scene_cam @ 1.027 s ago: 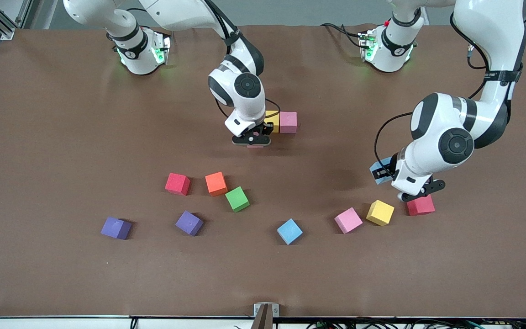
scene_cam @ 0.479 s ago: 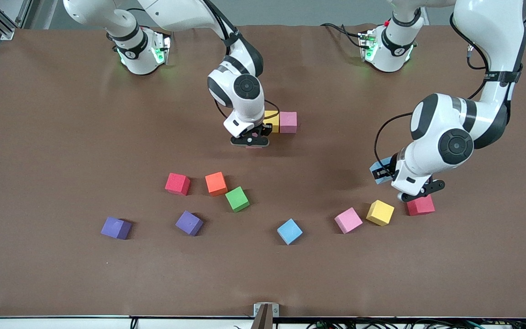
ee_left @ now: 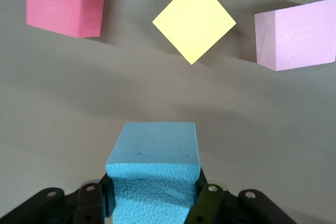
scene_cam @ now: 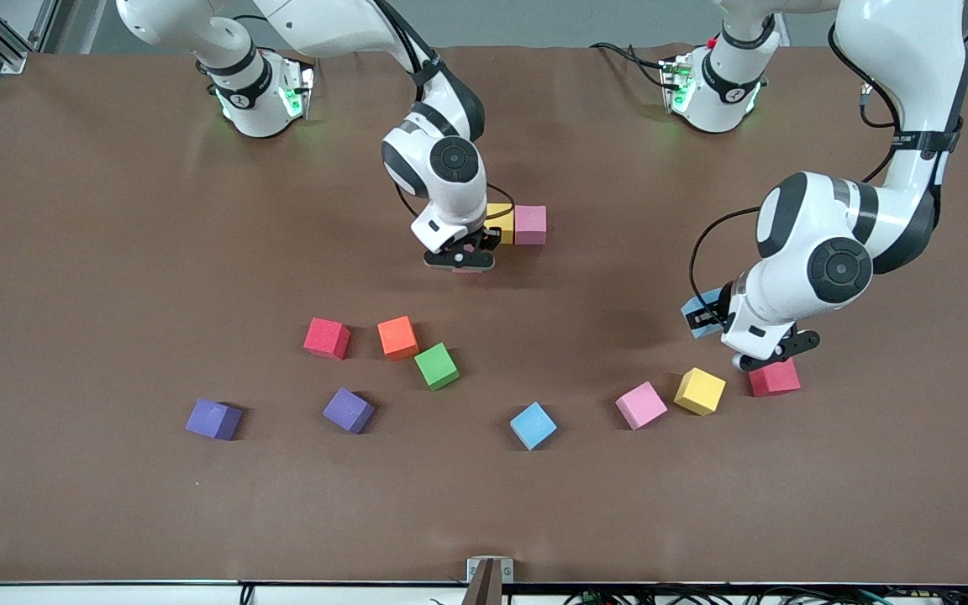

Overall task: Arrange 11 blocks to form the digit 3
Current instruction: 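Lower the pink cube below the blue cube and open the right gripper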

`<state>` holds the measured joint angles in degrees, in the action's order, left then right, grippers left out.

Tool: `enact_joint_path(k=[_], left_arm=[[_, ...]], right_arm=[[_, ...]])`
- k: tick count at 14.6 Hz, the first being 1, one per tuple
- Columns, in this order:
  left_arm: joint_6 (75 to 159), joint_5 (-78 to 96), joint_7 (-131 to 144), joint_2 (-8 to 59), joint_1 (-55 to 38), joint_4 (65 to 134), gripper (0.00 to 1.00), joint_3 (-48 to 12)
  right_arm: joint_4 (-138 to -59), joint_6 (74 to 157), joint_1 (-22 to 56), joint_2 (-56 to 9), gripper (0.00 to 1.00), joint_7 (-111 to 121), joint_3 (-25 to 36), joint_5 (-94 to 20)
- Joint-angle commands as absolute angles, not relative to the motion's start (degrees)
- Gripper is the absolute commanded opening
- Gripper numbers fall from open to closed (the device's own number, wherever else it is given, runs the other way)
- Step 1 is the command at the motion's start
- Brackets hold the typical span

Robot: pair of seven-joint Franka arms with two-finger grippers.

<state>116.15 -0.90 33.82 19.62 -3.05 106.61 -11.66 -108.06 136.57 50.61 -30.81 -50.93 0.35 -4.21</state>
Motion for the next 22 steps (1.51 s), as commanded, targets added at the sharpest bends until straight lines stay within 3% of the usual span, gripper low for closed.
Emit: enact_joint_path(k=[1,16,21,22], left_arm=[[114.4,-0.9,33.4,19.9,-2.9,105.6,0.2,-11.6],[114.3,-0.9,33.5,19.8,-2.8,105.6,0.2,-11.6],[114.3,-1.0,33.4,19.8,-2.8,105.5,0.2,-11.6],[114.3,-1.0,33.5,19.8,-2.8,105.5,0.2,-11.6]], right_arm=[[-107.9,137.4,50.3,-31.1,0.0,-51.7,0.1,-4.3],[-108.5,137.0,50.6,-31.0,0.03,-51.7,0.1,-4.2],[-108.5,136.8,50.5,-31.1,0.23,-51.4,0.2,-4.2],[-108.3,136.8,50.4,-31.1,0.44,-51.6,0.2,-4.2]])
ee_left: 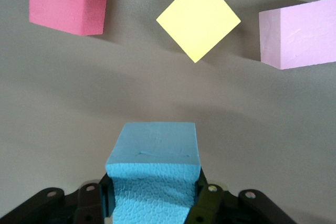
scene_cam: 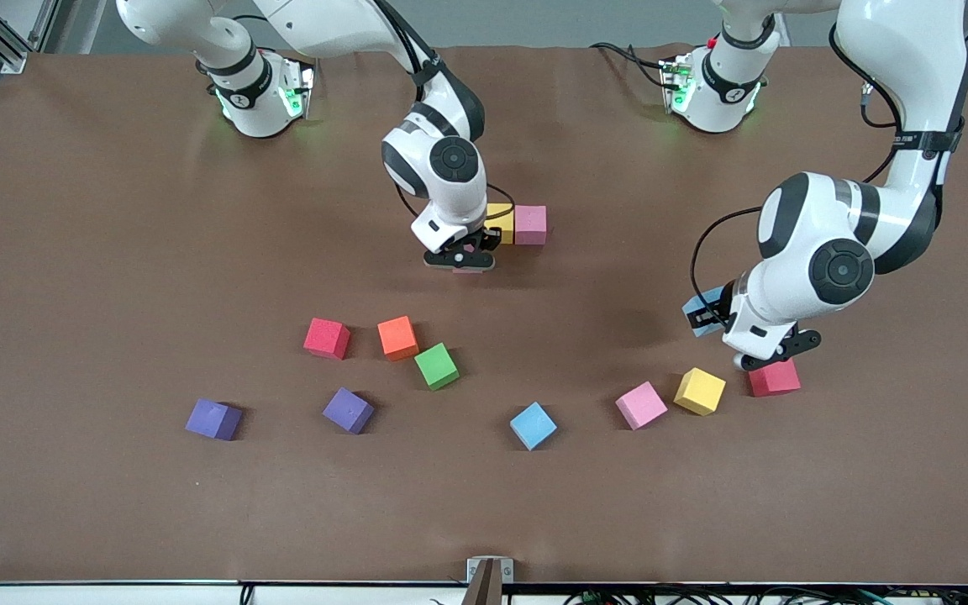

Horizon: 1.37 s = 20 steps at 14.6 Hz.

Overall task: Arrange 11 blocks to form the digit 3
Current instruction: 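Lower the pink cube below the blue cube and open the right gripper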

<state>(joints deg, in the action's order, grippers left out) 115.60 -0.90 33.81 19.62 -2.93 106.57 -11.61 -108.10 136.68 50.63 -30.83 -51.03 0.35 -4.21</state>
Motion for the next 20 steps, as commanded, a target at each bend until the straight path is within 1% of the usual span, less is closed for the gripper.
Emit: enact_joint_path(k=[1,9,12,16,20], left_arm=[[114.3,-1.0,33.5,19.9,-2.9,105.5,0.2,-11.6],[114.3,-1.0,33.5,19.8,-2.8,105.5,0.2,-11.5],[114.3,-1.0,33.5,19.8,-2.8,105.5,0.2,-11.6],[114.3,-1.0,33.4,19.7,-2.9,105.4,0.2,-11.5],[114.3,-1.0,33.4,19.6,-2.8,105.4,0.2,-11.5]], right_arm=[[-108.3,136.8,50.4,-31.1,0.99,-51.6,0.2,-4.1],[-108.1,136.6,50.3,-30.8,1.0,-51.0,0.3,-3.6],[-108.0,134.9,49.4,-28.8,1.0,-50.2,0.3,-3.6],[-107.2,128.2,45.4,-24.4,1.0,-46.5,0.3,-3.6],[-106.4,127.6,39.5,-23.6,1.0,-47.0,0.4,-3.4]])
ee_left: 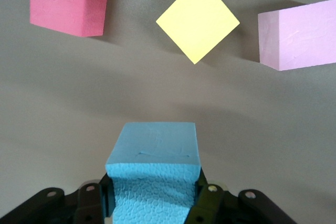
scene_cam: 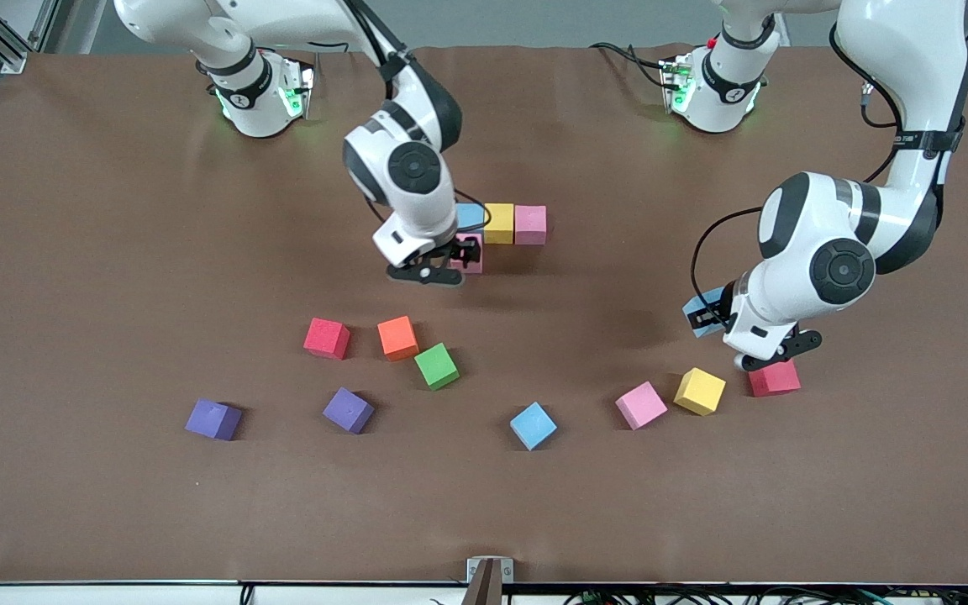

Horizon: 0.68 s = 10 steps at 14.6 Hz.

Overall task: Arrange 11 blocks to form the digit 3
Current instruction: 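Move the right gripper to the orange cube and grasp it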

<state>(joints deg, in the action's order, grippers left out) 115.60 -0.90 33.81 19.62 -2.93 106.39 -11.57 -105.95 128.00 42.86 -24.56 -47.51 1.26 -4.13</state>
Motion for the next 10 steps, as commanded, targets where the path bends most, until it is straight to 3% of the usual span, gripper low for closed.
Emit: enact_joint_path(k=[1,10], left_arm=[[114.3,-1.0,33.4,19.6,-2.9,105.4,0.2,-11.5],[114.3,-1.0,33.4,19.6,-2.8,105.4,0.2,-11.6]], right_arm=[[-106.3,127.6,37.5,-23.4,1.0,-47.0,0.4,-3.3],[-105.6,127.7,34.5,-22.0,1.0,-47.2,5.9,5.5]])
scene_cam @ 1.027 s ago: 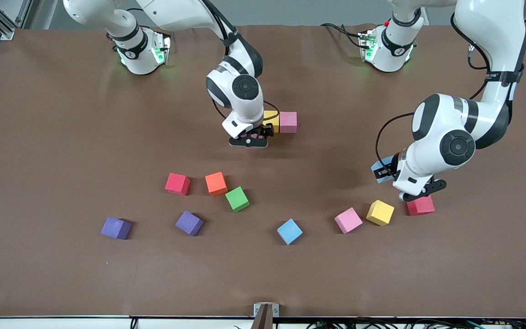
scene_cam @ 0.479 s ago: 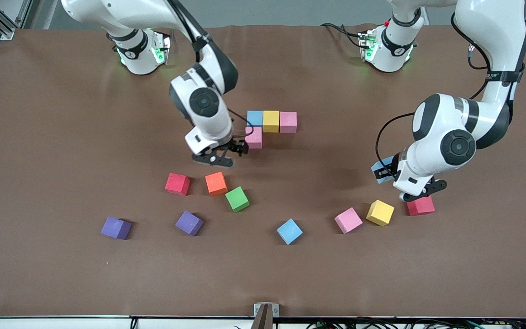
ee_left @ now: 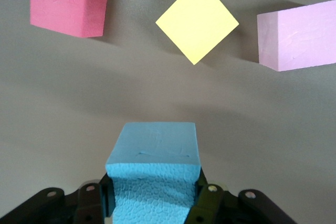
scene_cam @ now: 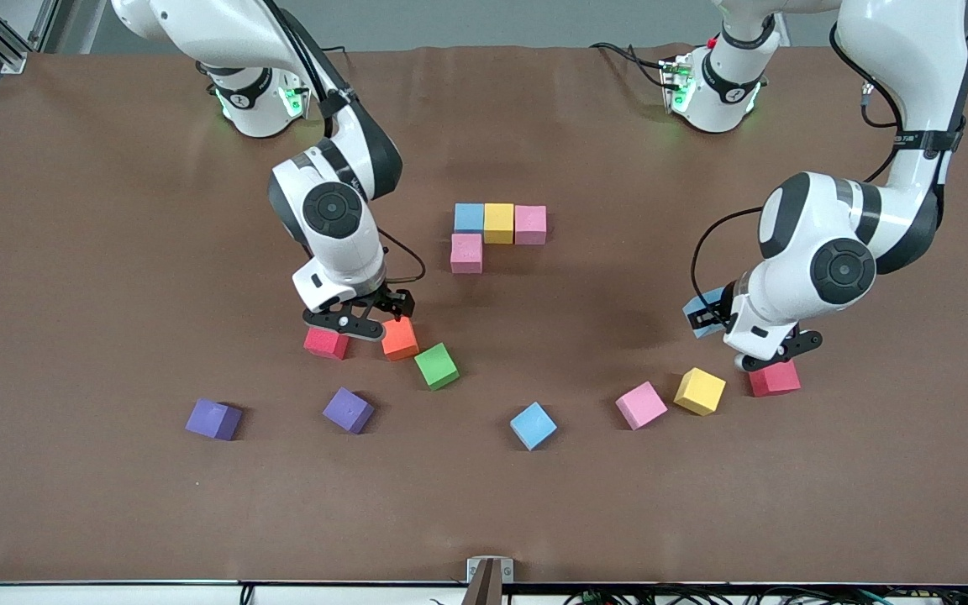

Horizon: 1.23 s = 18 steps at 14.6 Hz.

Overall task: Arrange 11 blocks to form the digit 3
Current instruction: 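Move the right gripper to the orange cube and grasp it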

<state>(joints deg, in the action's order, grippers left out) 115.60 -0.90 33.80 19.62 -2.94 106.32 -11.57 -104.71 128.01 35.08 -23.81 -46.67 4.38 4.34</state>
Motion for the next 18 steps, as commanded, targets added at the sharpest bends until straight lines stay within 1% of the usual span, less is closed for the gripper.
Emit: enact_joint_path(k=[1,3,7,9,12,14,18], left_arm=[[114.2,-1.0,33.4,19.5,-2.8,105.5,0.2,-11.5],[112.7,-1.0,33.4,19.3,-2.7,105.0,0.2,-11.6],[112.4,-1.0,33.4,19.5,-2.9,104.6,0.2,-11.6],[112.4,-1.0,33.4,19.5,-2.8,104.6,0.2,-11.6],[112.4,-1.0,33.5,19.7,-3.1,104.7,0.2,-11.6],[112.4,-1.0,33.8,19.7,-3.3,104.6,0.2,-11.6],[112.4,-0.9,34.3,19.8,-4.0,104.4,0.19,-11.7]], right_arm=[[-105.2,127.6,33.1,-22.0,1.0,-47.2,6.1,4.5],[-104.3,127.2,30.8,-22.2,1.0,-45.9,6.3,3.7],[-102.9,123.5,31.1,-22.6,1.0,-40.9,6.5,4.7],[-102.5,123.2,29.7,-22.7,1.0,-40.2,6.4,4.9],[-99.8,121.3,28.5,-24.9,1.0,-41.5,6.4,4.5],[-99.8,121.5,28.7,-25.2,1.0,-46.4,6.3,4.0],[-98.2,122.9,32.2,-28.7,1.0,-69.0,6.1,1.9]])
